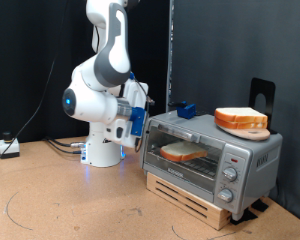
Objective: Make a piece of toast with the oven
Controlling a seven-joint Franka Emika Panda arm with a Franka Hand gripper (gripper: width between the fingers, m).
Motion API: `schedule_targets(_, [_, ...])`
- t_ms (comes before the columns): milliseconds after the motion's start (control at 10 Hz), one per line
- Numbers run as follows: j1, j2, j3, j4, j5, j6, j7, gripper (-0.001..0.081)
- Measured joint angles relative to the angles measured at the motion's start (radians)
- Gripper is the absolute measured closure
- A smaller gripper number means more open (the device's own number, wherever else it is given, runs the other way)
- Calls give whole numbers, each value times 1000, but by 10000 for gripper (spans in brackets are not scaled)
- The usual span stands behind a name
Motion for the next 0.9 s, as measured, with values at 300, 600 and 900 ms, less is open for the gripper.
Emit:
schedule_targets(300, [-60, 33, -34, 24, -61, 73, 19, 5])
schedule_targets(600, [-74, 76, -43, 51, -93, 67, 18, 5])
schedule_targets(900, [-75, 151, -49, 120, 8, 76, 19, 5])
